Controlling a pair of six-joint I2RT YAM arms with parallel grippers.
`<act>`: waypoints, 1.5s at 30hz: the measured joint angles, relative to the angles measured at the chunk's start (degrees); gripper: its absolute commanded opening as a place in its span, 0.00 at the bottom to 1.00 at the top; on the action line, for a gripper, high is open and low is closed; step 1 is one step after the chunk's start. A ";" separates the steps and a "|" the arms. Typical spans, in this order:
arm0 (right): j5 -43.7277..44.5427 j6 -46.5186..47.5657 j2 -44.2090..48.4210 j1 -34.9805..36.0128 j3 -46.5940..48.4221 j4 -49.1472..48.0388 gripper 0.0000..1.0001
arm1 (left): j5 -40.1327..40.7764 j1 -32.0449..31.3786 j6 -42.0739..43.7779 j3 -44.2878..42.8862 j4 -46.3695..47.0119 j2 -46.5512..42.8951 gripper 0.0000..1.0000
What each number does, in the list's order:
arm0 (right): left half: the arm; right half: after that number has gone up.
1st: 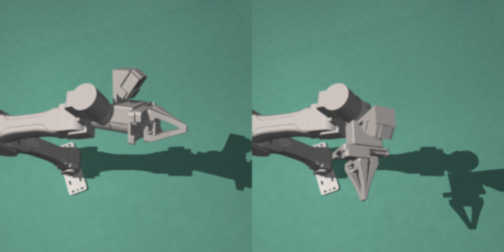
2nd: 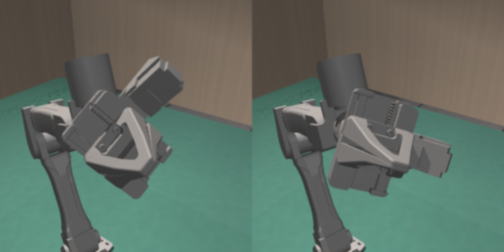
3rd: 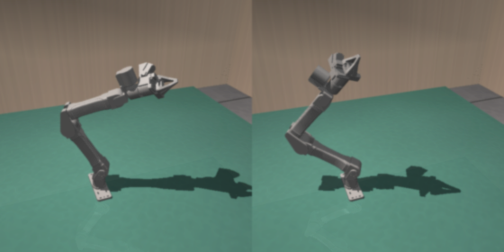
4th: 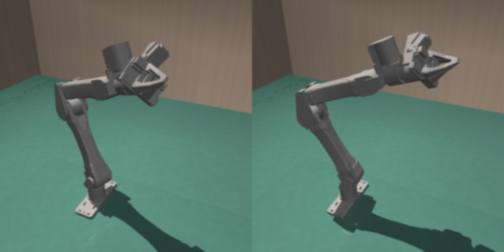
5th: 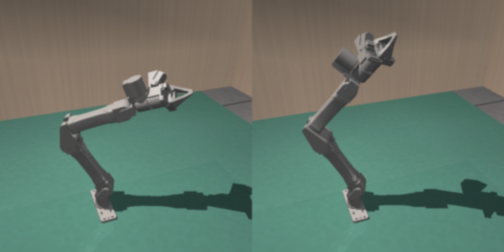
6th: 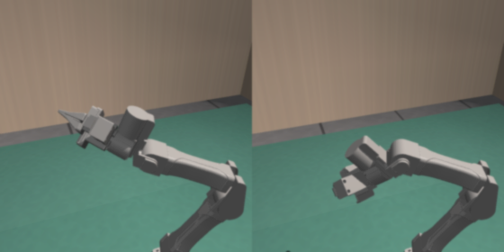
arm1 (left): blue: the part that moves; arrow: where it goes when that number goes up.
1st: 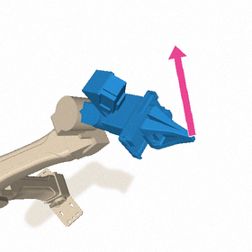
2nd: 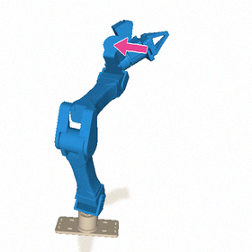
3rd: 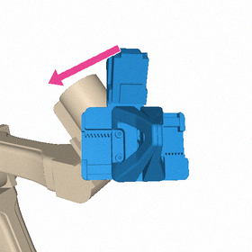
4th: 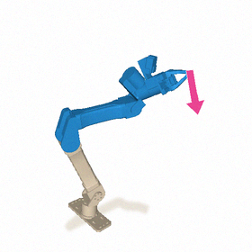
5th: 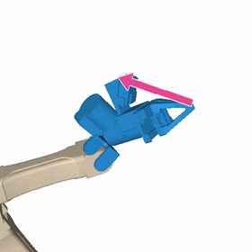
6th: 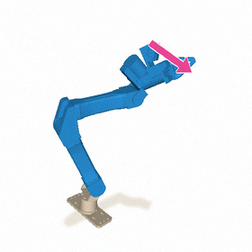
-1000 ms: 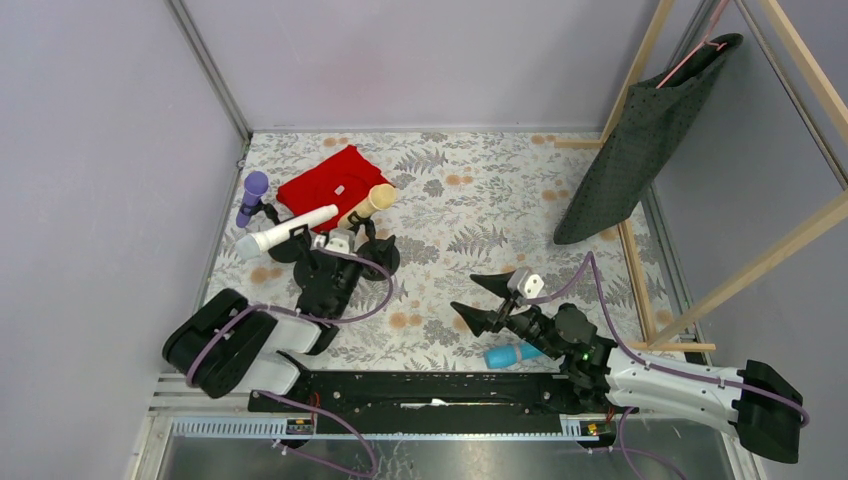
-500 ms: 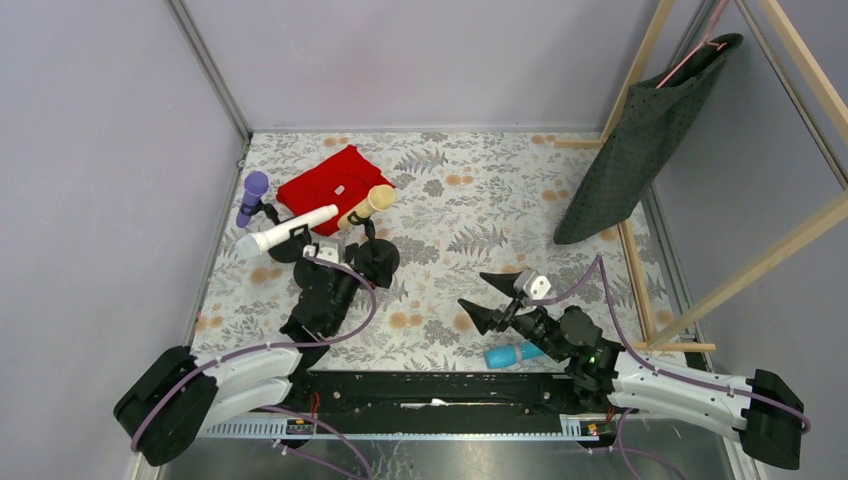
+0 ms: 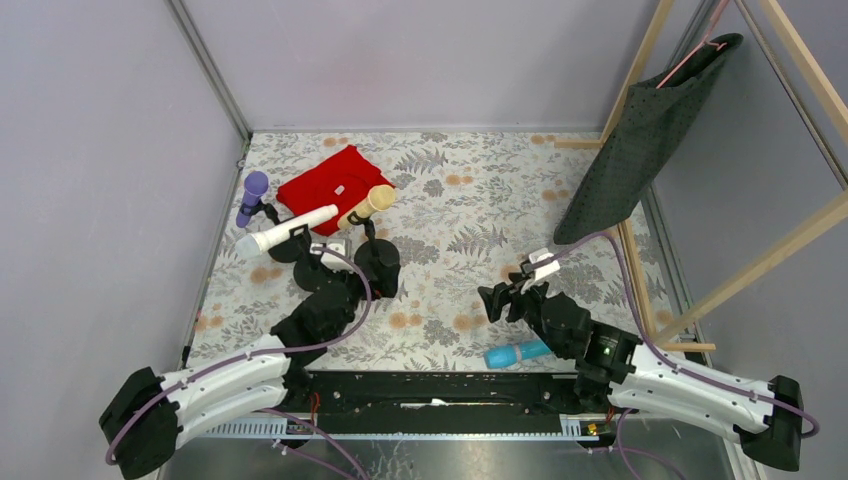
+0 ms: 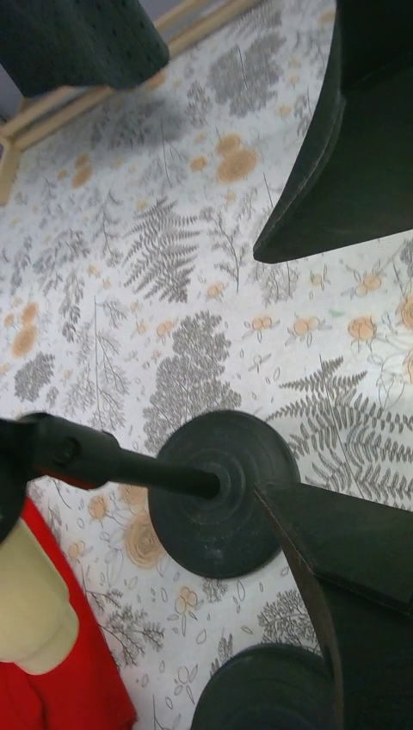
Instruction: Attach the microphones to the stand
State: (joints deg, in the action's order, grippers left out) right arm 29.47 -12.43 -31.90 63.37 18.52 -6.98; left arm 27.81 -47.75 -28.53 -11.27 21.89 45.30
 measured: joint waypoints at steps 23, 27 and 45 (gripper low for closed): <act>7.98 -22.51 5.73 0.00 11.85 39.91 1.00 | -3.15 -0.74 -4.76 -20.79 -38.32 -13.66 0.99; 9.42 -21.38 10.10 0.00 12.50 40.09 1.00 | -2.45 -0.74 -4.20 -21.31 -41.27 -16.79 0.99; 14.64 -13.14 23.87 0.00 10.75 36.11 1.00 | 0.98 -4.22 -7.56 -20.48 -49.86 -27.89 0.99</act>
State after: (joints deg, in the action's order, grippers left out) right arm 44.12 -25.56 -8.03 63.37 29.28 29.12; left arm 28.80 -51.96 -36.10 -31.75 -27.97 17.41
